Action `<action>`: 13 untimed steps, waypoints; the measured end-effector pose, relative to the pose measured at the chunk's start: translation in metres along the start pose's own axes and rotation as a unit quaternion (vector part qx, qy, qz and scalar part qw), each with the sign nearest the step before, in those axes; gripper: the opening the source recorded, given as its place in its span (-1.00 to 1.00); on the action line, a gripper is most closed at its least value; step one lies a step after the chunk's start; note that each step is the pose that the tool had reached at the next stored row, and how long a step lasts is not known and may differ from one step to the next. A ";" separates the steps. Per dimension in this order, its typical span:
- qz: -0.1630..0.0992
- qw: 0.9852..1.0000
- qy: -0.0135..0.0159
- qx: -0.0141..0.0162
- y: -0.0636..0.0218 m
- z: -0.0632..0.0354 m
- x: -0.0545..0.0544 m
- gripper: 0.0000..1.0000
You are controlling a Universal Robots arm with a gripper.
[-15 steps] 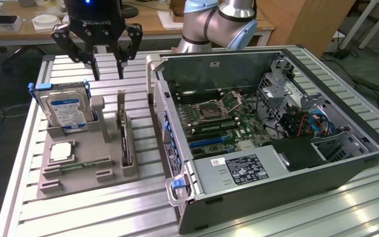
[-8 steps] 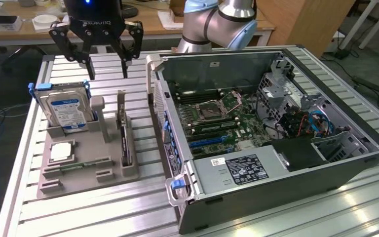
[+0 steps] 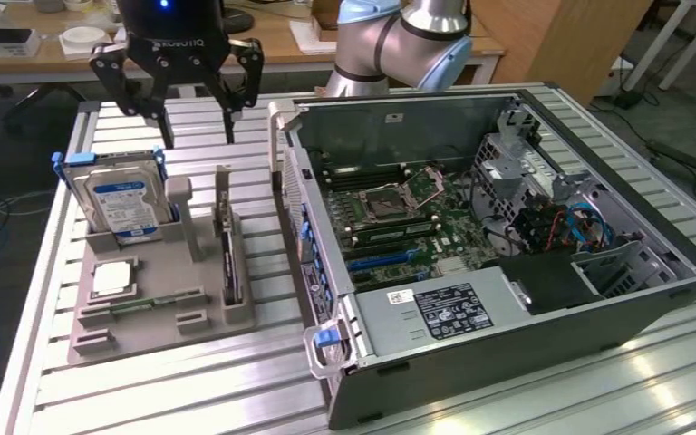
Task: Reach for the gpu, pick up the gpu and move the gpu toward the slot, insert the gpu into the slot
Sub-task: 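Pick up the gpu and move the gpu toward the slot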
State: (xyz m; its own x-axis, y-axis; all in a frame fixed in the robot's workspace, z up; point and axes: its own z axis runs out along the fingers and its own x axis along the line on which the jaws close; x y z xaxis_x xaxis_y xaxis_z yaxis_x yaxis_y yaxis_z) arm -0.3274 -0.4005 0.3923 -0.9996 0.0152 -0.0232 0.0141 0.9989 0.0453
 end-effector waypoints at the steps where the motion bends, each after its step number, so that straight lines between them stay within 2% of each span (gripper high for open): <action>1: -0.002 1.000 0.000 0.000 -0.0003 0.0008 0.000 0.29; 13: -0.005 1.000 0.000 0.000 -0.0022 0.0189 0.000 0.29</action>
State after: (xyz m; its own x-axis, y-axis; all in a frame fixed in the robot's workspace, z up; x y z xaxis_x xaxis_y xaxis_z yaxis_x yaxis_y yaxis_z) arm -0.3273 -0.4018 0.3733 -0.9997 0.0047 -0.0234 0.0037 0.9990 0.0454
